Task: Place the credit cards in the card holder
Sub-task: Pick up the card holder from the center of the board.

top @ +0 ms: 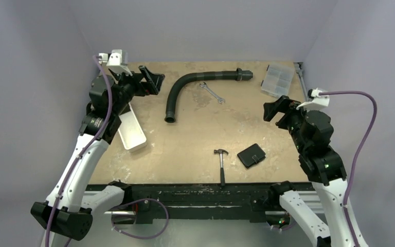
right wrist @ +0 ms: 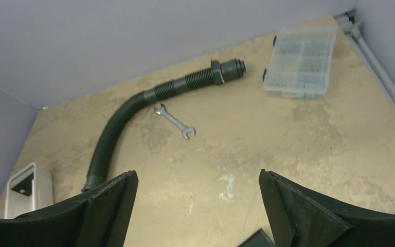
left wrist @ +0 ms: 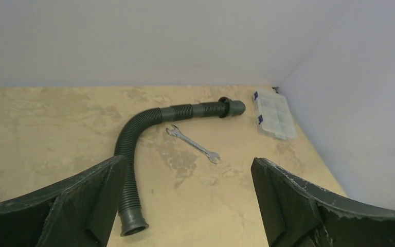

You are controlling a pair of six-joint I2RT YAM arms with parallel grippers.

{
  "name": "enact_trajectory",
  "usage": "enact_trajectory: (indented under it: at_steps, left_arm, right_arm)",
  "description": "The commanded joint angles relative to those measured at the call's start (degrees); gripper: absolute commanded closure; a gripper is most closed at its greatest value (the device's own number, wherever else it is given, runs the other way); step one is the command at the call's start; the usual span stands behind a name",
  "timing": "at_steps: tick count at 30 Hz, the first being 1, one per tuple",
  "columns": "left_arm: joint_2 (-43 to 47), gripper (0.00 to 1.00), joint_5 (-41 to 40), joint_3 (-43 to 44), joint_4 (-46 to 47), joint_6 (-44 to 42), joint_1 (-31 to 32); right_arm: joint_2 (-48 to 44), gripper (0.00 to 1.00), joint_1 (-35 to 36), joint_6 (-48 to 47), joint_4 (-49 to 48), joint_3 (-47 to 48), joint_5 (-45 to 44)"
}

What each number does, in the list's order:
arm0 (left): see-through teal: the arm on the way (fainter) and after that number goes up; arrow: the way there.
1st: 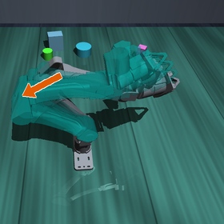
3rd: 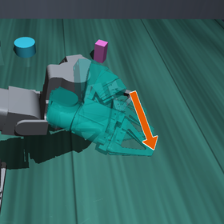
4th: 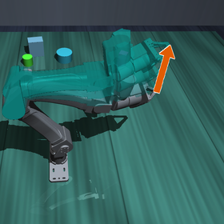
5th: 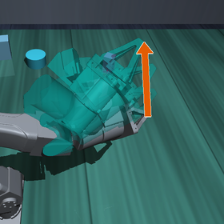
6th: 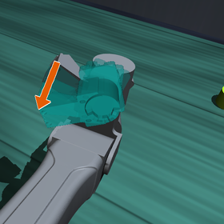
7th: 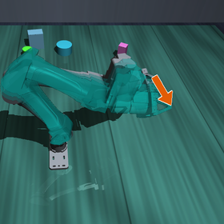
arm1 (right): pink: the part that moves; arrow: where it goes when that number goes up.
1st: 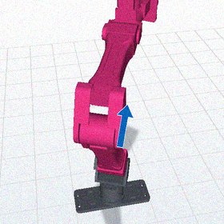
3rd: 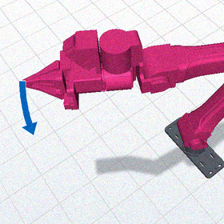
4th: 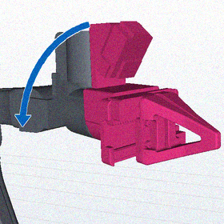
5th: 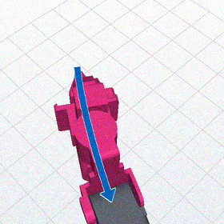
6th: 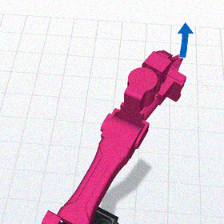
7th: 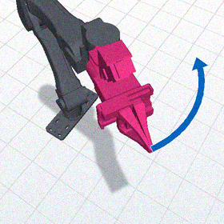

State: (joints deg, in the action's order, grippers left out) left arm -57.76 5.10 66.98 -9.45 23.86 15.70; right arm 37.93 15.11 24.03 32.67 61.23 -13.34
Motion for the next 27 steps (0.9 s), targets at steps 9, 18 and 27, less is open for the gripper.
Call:
enact_trajectory:
  at_steps: [9,18,27]
  left_arm:
    - [-5.96,0.00,10.58,-0.31,2.99,2.43,-0.32]
    - [-7.95,0.00,10.04,-0.36,-0.94,-1.79,-0.32]
    - [-7.60,0.00,12.40,-1.67,-0.96,-1.97,-0.39]
  right_arm:
    - [13.43,0.01,0.34,14.86,2.07,-11.43,10.49]
    - [24.55,0.01,-2.75,38.35,13.82,-16.18,-6.13]
    - [37.66,0.01,-8.67,30.86,1.77,-19.91,6.70]
